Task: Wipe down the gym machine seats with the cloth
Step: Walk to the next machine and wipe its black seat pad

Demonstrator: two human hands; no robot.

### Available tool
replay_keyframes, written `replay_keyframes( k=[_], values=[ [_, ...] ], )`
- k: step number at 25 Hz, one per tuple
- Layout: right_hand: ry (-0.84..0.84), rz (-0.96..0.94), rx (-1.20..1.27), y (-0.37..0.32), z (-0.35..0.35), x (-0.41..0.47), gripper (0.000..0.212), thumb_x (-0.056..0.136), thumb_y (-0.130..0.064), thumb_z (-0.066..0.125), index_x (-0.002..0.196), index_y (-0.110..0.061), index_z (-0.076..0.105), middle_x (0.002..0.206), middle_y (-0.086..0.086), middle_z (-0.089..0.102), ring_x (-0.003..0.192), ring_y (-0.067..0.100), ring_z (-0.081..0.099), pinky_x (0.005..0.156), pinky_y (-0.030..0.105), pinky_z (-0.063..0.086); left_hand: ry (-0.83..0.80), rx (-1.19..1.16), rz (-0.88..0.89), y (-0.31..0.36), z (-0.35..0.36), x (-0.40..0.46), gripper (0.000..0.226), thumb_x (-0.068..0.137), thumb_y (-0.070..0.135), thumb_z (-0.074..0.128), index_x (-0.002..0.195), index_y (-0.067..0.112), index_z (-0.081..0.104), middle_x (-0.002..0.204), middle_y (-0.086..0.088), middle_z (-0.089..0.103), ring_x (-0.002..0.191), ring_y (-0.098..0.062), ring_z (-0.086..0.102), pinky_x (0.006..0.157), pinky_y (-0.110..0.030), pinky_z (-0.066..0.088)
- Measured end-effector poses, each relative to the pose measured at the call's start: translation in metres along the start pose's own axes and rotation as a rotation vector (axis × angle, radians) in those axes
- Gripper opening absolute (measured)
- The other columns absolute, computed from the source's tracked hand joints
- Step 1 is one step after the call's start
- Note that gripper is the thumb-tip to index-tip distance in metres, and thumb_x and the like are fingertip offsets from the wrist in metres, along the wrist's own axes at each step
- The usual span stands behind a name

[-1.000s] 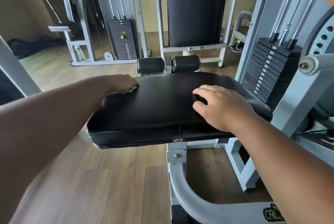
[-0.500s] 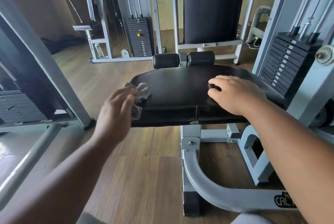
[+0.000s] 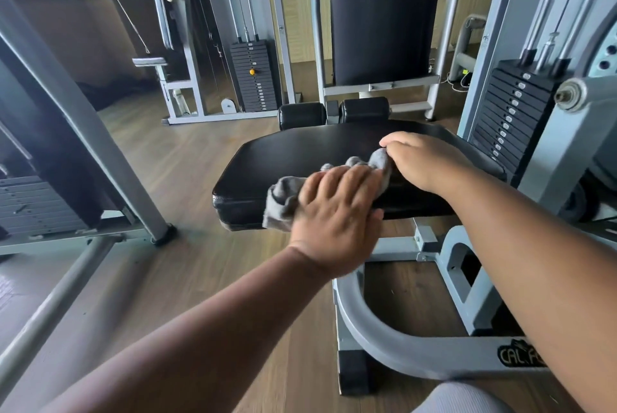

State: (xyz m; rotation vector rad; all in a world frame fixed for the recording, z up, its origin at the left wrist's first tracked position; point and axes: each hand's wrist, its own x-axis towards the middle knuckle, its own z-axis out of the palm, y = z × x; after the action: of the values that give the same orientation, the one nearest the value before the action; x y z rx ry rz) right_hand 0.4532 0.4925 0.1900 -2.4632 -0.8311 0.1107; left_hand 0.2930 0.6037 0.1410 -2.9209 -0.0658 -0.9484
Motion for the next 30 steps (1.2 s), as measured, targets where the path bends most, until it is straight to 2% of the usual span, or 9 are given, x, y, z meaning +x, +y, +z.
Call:
replay_keyframes(
  k=[4, 7, 9, 12, 14, 16, 20, 25, 30],
  values=[
    [0.293, -0.026, 0.417, -0.003, -0.01, -0.012, 0.031, 0.082, -0.035, 0.039, 0.096, -0.035, 0.067, 0.112, -0.004, 0.07, 0.106, 0.016, 0.061, 0.094, 0.034, 0.047, -0.163, -0.44, -0.101, -0.009, -0.033, 0.013, 0.054, 0.086, 0.027, 0.045, 0.139, 0.022, 0.053, 0.148, 0.003, 0.046, 0.134, -0.015, 0.042, 0.112, -0.027, 0.03],
    [0.545, -0.363, 0.23, -0.029, 0.013, -0.055, 0.032, 0.084, -0.023, 0.047, 0.107, -0.016, 0.069, 0.105, 0.004, 0.069, 0.097, 0.023, 0.062, 0.083, 0.036, 0.05, -0.216, -0.192, -0.117, -0.057, -0.058, 0.004, 0.044, 0.092, 0.027, 0.05, 0.136, 0.03, 0.055, 0.149, 0.006, 0.047, 0.131, -0.015, 0.047, 0.111, -0.035, 0.035],
    [0.471, -0.563, -0.086, -0.053, 0.052, -0.082, 0.046, 0.081, -0.039, 0.053, 0.116, -0.012, 0.065, 0.115, 0.013, 0.064, 0.108, 0.034, 0.058, 0.092, 0.045, 0.048, -0.199, -0.175, -0.191, -0.09, -0.065, 0.003, 0.031, 0.096, 0.027, 0.047, 0.117, 0.035, 0.068, 0.127, 0.01, 0.065, 0.116, -0.018, 0.059, 0.1, -0.037, 0.045],
    [0.304, -0.433, -0.475, -0.084, 0.103, -0.081, 0.077, 0.076, -0.072, 0.051, 0.138, -0.025, 0.05, 0.144, 0.018, 0.046, 0.132, 0.051, 0.038, 0.11, 0.063, 0.026, -0.208, -0.504, -0.488, -0.117, -0.061, 0.014, 0.028, 0.091, 0.032, 0.048, 0.088, 0.042, 0.073, 0.101, 0.022, 0.072, 0.101, -0.012, 0.065, 0.098, -0.039, 0.049],
    [0.313, -0.407, -0.49, -0.094, 0.11, -0.069, 0.072, 0.08, -0.075, 0.047, 0.141, -0.036, 0.046, 0.145, 0.011, 0.047, 0.13, 0.051, 0.039, 0.107, 0.064, 0.023, -0.207, -0.496, -0.554, -0.122, -0.051, 0.019, 0.031, 0.081, 0.054, 0.043, 0.088, 0.048, 0.073, 0.096, 0.019, 0.073, 0.097, -0.014, 0.066, 0.096, -0.043, 0.051],
    [0.427, -0.495, -0.493, -0.084, 0.111, -0.063, 0.063, 0.087, -0.072, 0.047, 0.139, -0.036, 0.05, 0.136, 0.008, 0.055, 0.122, 0.046, 0.049, 0.102, 0.06, 0.03, -0.231, -0.389, -0.54, -0.121, -0.044, 0.019, 0.044, 0.077, 0.066, 0.031, 0.097, 0.051, 0.068, 0.105, 0.011, 0.072, 0.097, -0.021, 0.064, 0.091, -0.045, 0.052],
    [0.603, -0.588, -0.578, -0.028, 0.101, -0.06, 0.053, 0.097, -0.058, 0.046, 0.143, -0.032, 0.05, 0.133, 0.01, 0.058, 0.115, 0.04, 0.055, 0.097, 0.053, 0.037, -0.239, -0.296, -0.553, -0.125, -0.038, 0.015, 0.049, 0.079, 0.065, 0.023, 0.103, 0.049, 0.064, 0.121, 0.014, 0.065, 0.107, -0.022, 0.059, 0.093, -0.044, 0.049],
    [0.733, -0.436, -0.544, 0.029, 0.076, -0.066, 0.048, 0.1, -0.056, 0.042, 0.138, -0.03, 0.056, 0.136, 0.01, 0.057, 0.122, 0.04, 0.052, 0.105, 0.053, 0.034, -0.228, -0.243, -0.507, -0.121, -0.035, 0.011, 0.043, 0.084, 0.058, 0.03, 0.109, 0.046, 0.064, 0.126, 0.016, 0.062, 0.113, -0.022, 0.055, 0.094, -0.045, 0.047],
    [0.854, -0.189, -0.329, 0.086, 0.049, -0.065, 0.046, 0.103, -0.044, 0.037, 0.124, -0.011, 0.062, 0.137, 0.018, 0.051, 0.127, 0.041, 0.044, 0.111, 0.053, 0.031, -0.197, -0.177, -0.49, -0.119, -0.033, 0.008, 0.04, 0.087, 0.057, 0.028, 0.111, 0.048, 0.059, 0.125, 0.019, 0.062, 0.113, -0.023, 0.054, 0.089, -0.041, 0.046]
  ],
)
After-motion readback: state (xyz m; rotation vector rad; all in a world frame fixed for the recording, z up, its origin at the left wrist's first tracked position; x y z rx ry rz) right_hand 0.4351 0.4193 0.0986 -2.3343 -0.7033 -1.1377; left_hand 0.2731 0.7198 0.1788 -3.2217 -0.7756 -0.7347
